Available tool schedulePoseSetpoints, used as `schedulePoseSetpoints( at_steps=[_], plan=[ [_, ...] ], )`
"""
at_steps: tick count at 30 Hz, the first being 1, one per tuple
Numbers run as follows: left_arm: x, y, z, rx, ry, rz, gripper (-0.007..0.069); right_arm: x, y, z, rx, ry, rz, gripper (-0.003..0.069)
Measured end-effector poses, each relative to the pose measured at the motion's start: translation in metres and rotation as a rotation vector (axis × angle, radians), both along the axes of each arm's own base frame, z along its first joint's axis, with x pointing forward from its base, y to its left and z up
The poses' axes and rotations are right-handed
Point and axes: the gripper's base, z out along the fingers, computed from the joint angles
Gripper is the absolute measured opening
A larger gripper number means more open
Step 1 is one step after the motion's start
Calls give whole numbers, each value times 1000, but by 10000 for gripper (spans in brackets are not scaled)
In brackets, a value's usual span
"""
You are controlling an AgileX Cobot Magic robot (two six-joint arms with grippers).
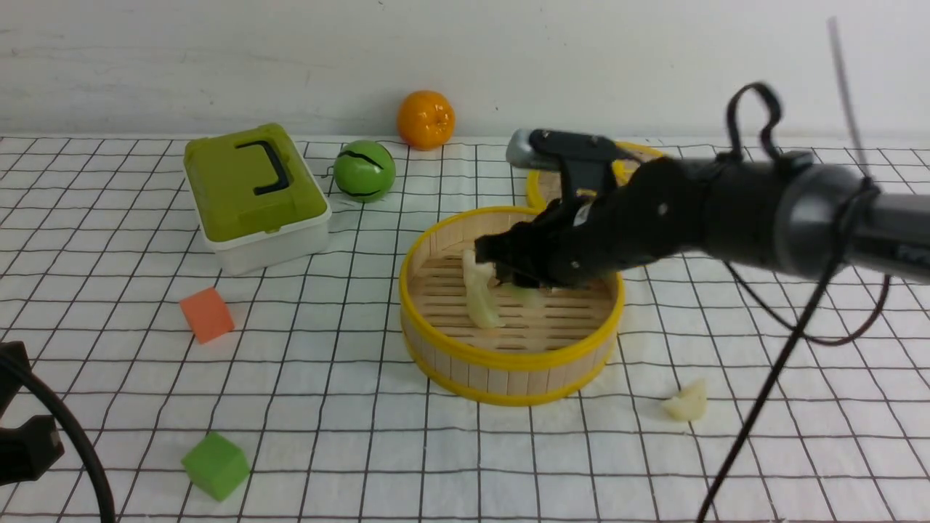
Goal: Put the dumplings into the steamer on the table with the white tablecloth.
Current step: 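Place the dumpling in the bamboo steamer basket with the right gripper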
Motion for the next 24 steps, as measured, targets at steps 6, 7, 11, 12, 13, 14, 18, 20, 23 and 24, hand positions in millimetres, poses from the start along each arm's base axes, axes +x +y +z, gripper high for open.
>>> schedulePoseSetpoints(
  at_steps=[6,7,11,12,13,14,18,20,23,24],
  plan=[
    [0,0,0,2,2,4,18,6,2,-21,3,19,-22,197],
    [0,0,0,2,3,5,19,6,2,-21,6,18,-24,197],
    [0,1,0,2,3,6,20,6,2,-21,13,20,-29,219],
    [0,1,0,3,4,6,20,6,2,-21,14,21,-30,223],
    [0,1,0,3,4,7,20,6,2,-21,16,25,-31,249],
    [0,1,0,3,4,7,20,5,2,-20,17,29,-31,276],
    [0,1,0,4,5,9,20,1,-5,6,34,12,-28,388],
    [0,1,-1,4,6,10,20,-3,-13,28,40,-10,-23,414],
    [0,1,-1,4,6,10,20,-14,-31,68,11,-53,-2,426],
    [0,1,-1,4,6,10,20,-19,-39,78,-15,-46,9,426]
  ],
)
